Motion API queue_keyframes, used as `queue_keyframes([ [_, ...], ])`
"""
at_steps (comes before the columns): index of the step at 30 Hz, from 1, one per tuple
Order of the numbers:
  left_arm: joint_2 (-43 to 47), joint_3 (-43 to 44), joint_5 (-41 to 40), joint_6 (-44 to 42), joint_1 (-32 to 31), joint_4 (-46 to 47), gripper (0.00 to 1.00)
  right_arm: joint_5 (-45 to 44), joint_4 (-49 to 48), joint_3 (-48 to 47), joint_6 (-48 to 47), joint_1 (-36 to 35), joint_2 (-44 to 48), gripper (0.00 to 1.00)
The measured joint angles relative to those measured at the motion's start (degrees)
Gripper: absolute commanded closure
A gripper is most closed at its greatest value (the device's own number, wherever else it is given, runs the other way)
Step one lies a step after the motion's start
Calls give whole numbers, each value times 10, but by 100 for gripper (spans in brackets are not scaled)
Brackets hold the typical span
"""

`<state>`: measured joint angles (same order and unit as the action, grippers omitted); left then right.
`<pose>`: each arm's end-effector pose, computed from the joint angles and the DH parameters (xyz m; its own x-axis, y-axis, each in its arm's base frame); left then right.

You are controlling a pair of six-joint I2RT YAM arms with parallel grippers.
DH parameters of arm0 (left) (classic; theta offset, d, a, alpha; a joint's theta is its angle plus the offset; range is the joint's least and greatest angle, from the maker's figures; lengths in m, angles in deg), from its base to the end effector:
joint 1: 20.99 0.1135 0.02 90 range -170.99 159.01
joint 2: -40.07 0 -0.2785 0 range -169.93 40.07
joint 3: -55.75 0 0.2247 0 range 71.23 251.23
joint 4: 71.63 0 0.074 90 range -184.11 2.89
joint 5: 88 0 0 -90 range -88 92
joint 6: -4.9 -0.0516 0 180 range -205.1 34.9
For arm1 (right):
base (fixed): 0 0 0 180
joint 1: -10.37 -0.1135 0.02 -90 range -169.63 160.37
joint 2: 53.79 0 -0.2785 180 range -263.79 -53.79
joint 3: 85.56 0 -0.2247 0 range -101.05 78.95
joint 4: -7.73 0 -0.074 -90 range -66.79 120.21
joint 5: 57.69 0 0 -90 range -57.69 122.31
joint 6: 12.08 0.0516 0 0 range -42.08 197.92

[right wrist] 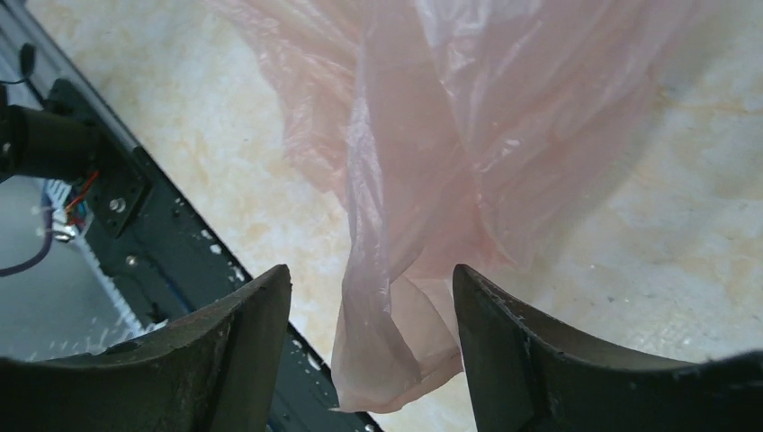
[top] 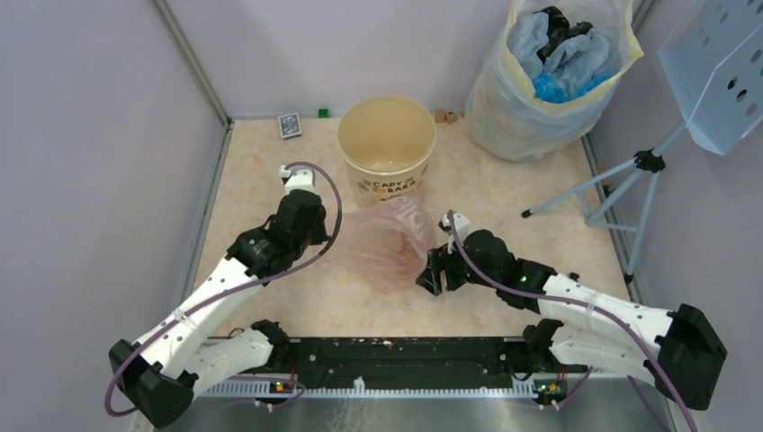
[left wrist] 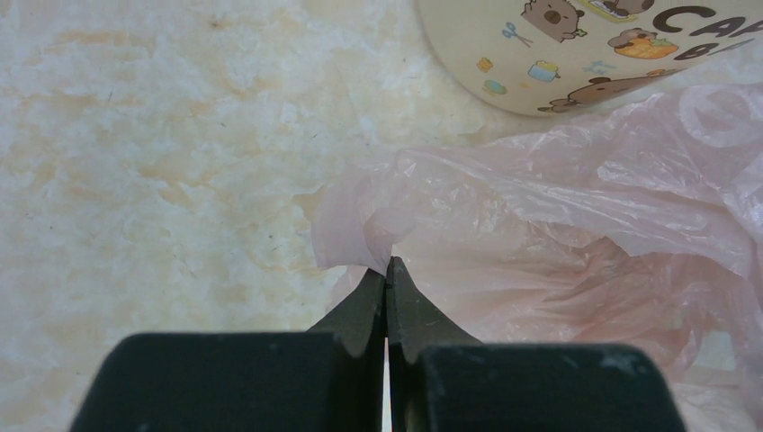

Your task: Put the trash bags into the trash bin

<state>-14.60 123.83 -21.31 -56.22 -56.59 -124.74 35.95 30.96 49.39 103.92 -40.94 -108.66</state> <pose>0.1509 -0.0829 0.3153 -0.5934 -0.1207 -0.7958 0.0005 0.9886 -0.1503 0.1139 0.1475 0.2345 -0.6625 -0.1273 -0.7382 -0.5806 0.7100 0.3986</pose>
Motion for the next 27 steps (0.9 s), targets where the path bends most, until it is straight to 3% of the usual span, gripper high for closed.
queue_keyframes([
  [4,1,0,5,-3,7,9,100,37,-3,-7,-5,0,9,38],
  [8,1,0,10,-8,15,12,100,74,19,-37,-18,0,13,63],
  [12,1,0,14,-15,22,14,100,113,20,-52,-22,0,16,76],
  [14,1,0,15,-19,25,16,100,135,20,-52,-19,1,15,74],
  [18,0,0,19,-21,30,17,100,167,12,-53,-16,1,3,61],
  [22,0,-1,30,-21,34,18,100,191,4,-53,-20,1,-33,57],
  [24,1,-3,31,-21,36,21,100,200,2,-53,-20,1,-47,66],
  [26,1,-7,32,-21,37,23,100,209,-7,-53,-22,1,-65,100],
  [27,1,-10,32,-21,39,24,100,211,-9,-53,-26,1,-73,100],
])
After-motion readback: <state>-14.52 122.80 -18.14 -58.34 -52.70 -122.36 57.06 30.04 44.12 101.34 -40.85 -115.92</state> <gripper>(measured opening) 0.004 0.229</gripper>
